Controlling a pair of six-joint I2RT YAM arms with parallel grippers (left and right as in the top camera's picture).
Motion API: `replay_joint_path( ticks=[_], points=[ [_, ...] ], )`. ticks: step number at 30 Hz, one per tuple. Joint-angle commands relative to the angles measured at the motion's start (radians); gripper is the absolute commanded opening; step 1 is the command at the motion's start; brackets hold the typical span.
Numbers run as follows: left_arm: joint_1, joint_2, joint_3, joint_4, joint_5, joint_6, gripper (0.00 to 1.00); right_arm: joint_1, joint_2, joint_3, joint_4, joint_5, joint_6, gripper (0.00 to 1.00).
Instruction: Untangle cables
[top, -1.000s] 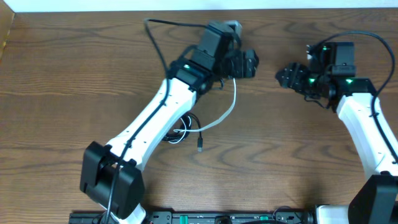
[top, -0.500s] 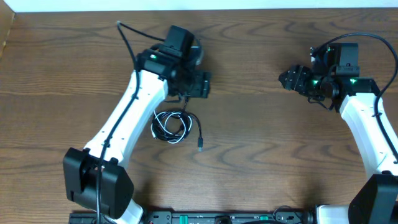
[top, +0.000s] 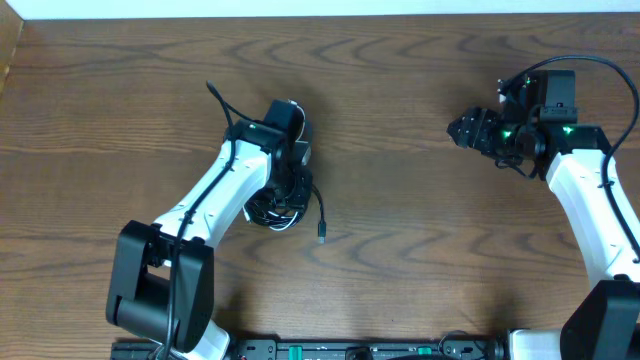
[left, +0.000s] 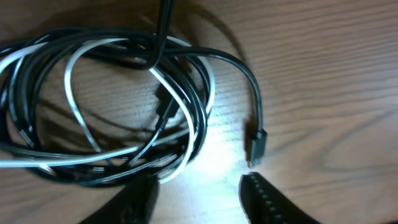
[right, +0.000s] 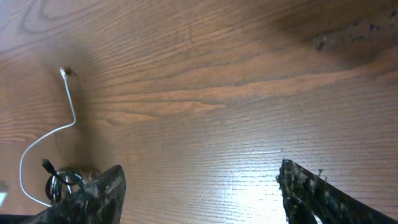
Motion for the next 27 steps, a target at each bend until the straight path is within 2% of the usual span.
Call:
replay_joint_path(
  ticks=[1, 4, 15, 27],
  points=[
    [0.0, -0.012, -0.041, 0.028, -0.047, 0.012, 0.42, 0.019, -0.009, 0.0, -0.007, -0.002, -0.023, 0.75],
    [0.0, -0.011, -0.072, 0.068, -0.083, 0.013, 0.37, 0.023, -0.009, 0.0, -0.008, -0.002, -0.031, 0.76],
    [-0.005, -0.011, -0.146, 0.128, -0.068, -0.016, 0.19, 0.023, -0.009, 0.0, -0.016, -0.002, -0.042, 0.76],
    [-0.042, -0.003, -0.146, 0.154, -0.079, -0.026, 0.19, 0.029, -0.009, -0.001, -0.022, -0.002, -0.051, 0.76]
  ],
)
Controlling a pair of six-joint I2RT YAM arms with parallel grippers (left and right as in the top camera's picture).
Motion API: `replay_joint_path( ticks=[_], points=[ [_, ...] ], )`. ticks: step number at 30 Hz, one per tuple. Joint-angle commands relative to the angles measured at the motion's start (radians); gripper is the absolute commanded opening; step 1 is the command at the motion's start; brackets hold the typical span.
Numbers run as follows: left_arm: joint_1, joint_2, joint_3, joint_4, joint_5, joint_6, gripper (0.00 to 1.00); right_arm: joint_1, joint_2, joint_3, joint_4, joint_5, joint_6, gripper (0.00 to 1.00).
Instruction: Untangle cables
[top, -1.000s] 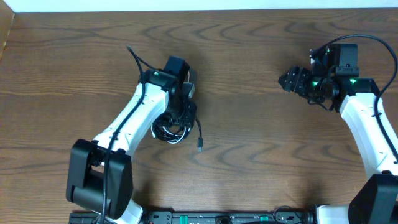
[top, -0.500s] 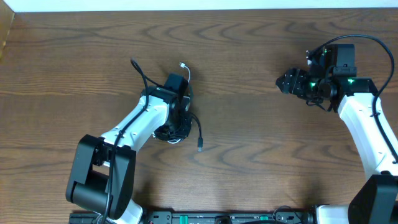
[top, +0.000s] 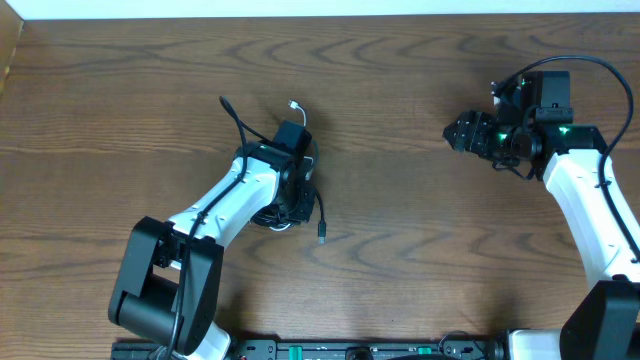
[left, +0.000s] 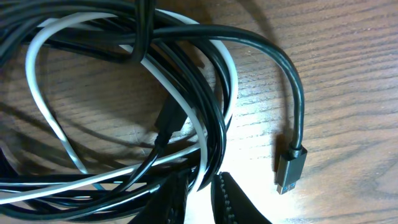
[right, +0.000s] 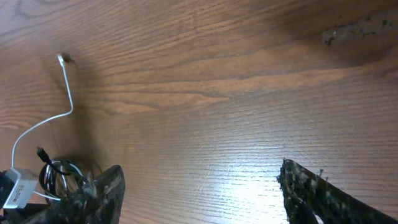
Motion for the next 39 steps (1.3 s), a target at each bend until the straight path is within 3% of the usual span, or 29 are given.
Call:
replay_joint_path(
  ticks=[1, 6, 9, 14, 16, 18, 21, 32, 39],
  points=[
    [0.001, 0.004, -0.006, 0.009, -0.017, -0.01, 0.19, 0.012, -0.009, -0.001, -0.003, -0.002, -0.017, 0.76],
    [0.001, 0.057, -0.006, 0.024, -0.009, -0.021, 0.19, 0.012, -0.009, -0.002, -0.003, -0.002, -0.017, 0.76],
    [0.001, 0.096, -0.006, 0.027, -0.009, -0.021, 0.08, 0.012, -0.009, -0.001, -0.003, -0.002, -0.017, 0.76],
    [0.002, 0.078, 0.036, 0.016, -0.008, -0.044, 0.07, 0.012, -0.009, -0.001, -0.003, -0.014, -0.017, 0.76],
    [0.002, 0.037, 0.091, -0.007, 0.048, -0.066, 0.08, 0.016, -0.009, -0.001, 0.0, -0.042, -0.017, 0.76],
    [0.002, -0.04, 0.154, 0.001, 0.193, -0.067, 0.07, 0.039, -0.009, -0.001, 0.006, -0.068, -0.017, 0.76],
    [0.002, -0.125, 0.2, 0.035, 0.251, -0.135, 0.08, 0.085, -0.009, -0.001, 0.042, -0.13, -0.017, 0.79],
    [0.088, -0.297, 0.208, 0.25, 0.601, -0.268, 0.07, 0.204, -0.004, -0.001, 0.174, -0.217, 0.006, 0.77],
    [0.102, -0.304, 0.208, 0.326, 0.611, -0.308, 0.08, 0.24, 0.079, -0.001, 0.132, -0.188, 0.067, 0.72]
  ],
)
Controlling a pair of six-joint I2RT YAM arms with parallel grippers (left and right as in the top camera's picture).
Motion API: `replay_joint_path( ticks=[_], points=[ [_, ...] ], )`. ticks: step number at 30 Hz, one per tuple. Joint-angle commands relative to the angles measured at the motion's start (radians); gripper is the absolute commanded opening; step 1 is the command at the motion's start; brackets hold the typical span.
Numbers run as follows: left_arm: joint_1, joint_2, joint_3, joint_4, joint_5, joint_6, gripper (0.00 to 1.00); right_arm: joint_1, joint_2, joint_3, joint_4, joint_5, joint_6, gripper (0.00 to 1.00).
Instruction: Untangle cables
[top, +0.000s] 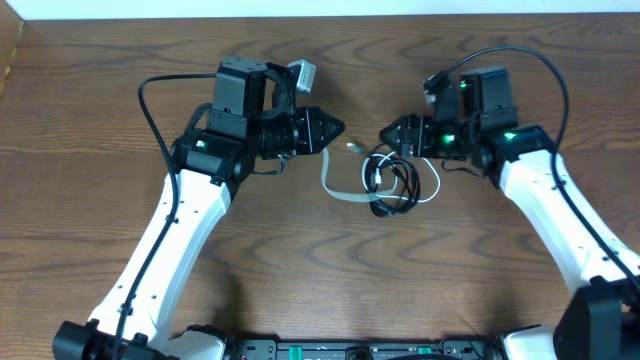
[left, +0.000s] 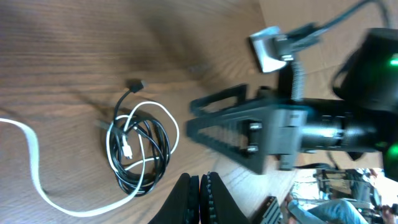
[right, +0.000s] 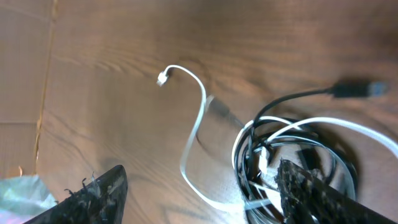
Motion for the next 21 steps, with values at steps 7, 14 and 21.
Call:
replay_joint_path(
  ticks=[7, 14, 21],
  points=[
    [-0.041, 0.047, 0.008, -0.019, -0.077, 0.006, 0.07, -0.157, 0.055, 0.0, -0.071, 0.053, 0.026, 0.74],
    [-0.141, 0.201, 0.008, 0.035, -0.186, 0.009, 0.15, -0.221, 0.067, 0.0, -0.119, 0.071, -0.07, 0.73],
    [-0.15, 0.284, 0.008, 0.081, -0.227, -0.029, 0.17, -0.126, 0.233, 0.0, 0.052, 0.057, -0.502, 0.64]
  ],
)
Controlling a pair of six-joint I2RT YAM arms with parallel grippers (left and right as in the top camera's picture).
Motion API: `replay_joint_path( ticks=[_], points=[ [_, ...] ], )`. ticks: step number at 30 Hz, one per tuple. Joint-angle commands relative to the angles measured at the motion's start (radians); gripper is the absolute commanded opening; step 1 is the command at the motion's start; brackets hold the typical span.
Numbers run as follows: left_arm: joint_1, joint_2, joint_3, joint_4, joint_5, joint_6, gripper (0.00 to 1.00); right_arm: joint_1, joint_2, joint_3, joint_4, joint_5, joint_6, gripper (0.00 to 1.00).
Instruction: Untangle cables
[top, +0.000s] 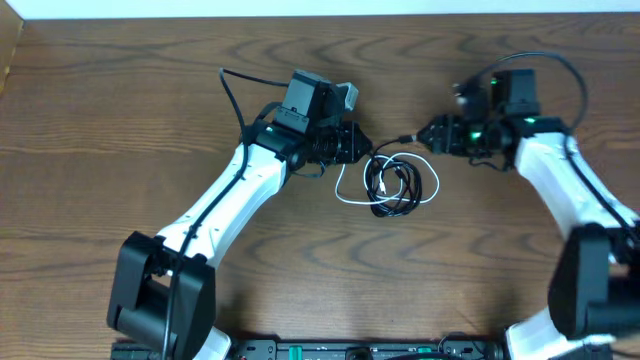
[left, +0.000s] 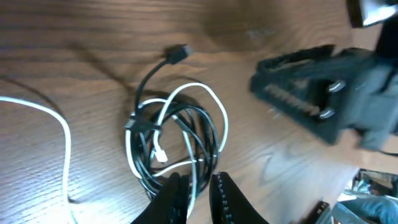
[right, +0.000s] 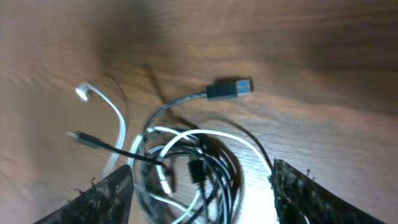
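A bundle of coiled black and white cables lies mid-table, also seen in the left wrist view and the right wrist view. A white cable loops out to its left. A black USB plug sticks out at the far side. My left gripper hovers at the bundle's left edge; its jaws stand narrowly apart with a white strand between them, unclamped. My right gripper is wide open above the bundle's right side.
The brown wooden table runs to a pale far edge. The right gripper's dark body fills the upper right of the left wrist view. Each arm's own black lead arcs above its wrist.
My left gripper was shut, up and to the left of the bundle; now it is lower at the bundle's edge with jaws slightly parted. My right gripper has drawn back to the right. The white loop has shifted.
First the bundle lay left of centre under my open left gripper, the right arm far off. Then the left jaws had closed to a narrow gap around strands. Later the bundle lay mid-table between both grippers, left shut. Now both hover at its sides.
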Motion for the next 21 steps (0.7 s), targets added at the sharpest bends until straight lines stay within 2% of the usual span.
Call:
replay_joint_path(
  ticks=[1, 4, 10, 18, 21],
  points=[
    [0.002, 0.015, 0.008, 0.0, -0.043, -0.011, 0.17, 0.047, 0.066, 0.0, 0.047, -0.002, -0.32, 0.63],
    [0.004, 0.015, 0.008, 0.001, -0.043, -0.011, 0.17, 0.08, 0.126, 0.0, 0.109, 0.074, -0.438, 0.65],
    [0.004, 0.015, 0.008, -0.003, -0.043, -0.011, 0.17, 0.108, 0.234, 0.0, 0.217, 0.103, -0.443, 0.5],
    [0.004, 0.015, 0.008, -0.014, -0.043, -0.011, 0.17, 0.118, 0.284, 0.0, 0.237, 0.106, -0.444, 0.49],
    [0.004, 0.015, 0.008, -0.018, -0.043, -0.011, 0.17, 0.118, 0.275, 0.0, 0.178, 0.039, -0.448, 0.53]
  ],
)
